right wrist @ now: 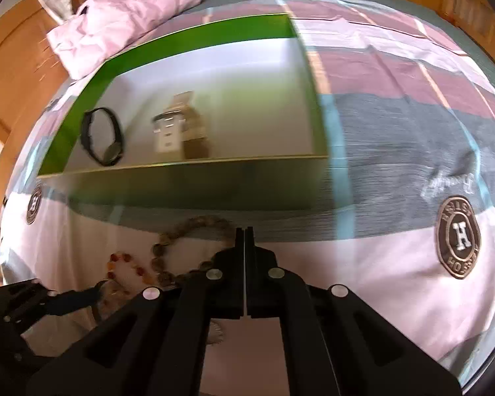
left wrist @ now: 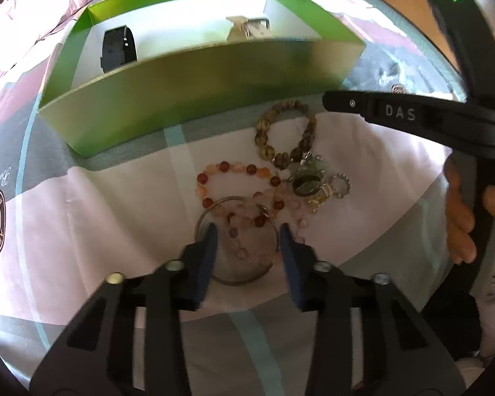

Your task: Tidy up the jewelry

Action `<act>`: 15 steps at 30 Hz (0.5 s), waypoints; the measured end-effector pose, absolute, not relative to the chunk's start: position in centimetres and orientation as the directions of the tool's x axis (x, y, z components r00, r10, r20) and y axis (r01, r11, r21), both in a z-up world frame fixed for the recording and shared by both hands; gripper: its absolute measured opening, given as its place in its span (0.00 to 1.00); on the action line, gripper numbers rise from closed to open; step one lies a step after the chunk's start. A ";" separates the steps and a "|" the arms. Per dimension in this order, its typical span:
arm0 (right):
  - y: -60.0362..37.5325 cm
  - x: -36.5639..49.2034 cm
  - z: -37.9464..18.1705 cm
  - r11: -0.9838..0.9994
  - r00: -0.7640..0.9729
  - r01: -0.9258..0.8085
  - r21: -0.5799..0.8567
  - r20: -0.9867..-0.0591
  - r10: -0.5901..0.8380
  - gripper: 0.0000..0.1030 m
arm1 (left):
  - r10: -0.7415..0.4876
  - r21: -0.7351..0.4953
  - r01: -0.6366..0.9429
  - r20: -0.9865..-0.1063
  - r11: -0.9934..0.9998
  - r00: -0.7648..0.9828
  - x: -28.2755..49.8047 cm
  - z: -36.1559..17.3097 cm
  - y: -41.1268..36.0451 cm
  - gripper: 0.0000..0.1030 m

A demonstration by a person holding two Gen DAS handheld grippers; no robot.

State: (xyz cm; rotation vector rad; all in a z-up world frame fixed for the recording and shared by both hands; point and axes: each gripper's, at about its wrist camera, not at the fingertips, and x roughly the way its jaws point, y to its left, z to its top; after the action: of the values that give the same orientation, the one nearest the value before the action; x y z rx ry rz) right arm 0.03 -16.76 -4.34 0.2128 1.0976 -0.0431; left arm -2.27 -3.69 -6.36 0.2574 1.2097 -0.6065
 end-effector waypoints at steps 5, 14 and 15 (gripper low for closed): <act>-15.9 0.6 -5.4 0.987 0.439 0.117 0.113 -0.897 0.050 0.29 | -0.268 -0.096 0.539 -0.930 0.837 0.250 -2.0 -7.2 -4.3 0.11; -15.1 0.5 -5.5 0.993 0.456 0.075 0.093 -0.888 0.049 0.07 | -0.293 -0.111 0.502 -0.908 0.858 0.298 -1.2 -5.5 -2.9 0.08; -15.2 0.4 -5.0 0.993 0.467 0.081 0.091 -0.883 0.043 0.07 | -0.313 -0.129 0.490 -0.897 0.862 0.314 -0.9 -4.8 -2.3 0.08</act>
State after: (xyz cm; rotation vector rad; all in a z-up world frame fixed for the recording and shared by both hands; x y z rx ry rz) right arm 0.38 -15.19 -5.05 0.1260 1.0854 -0.0235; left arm -0.94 -2.33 -4.76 0.1795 1.1347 -0.5331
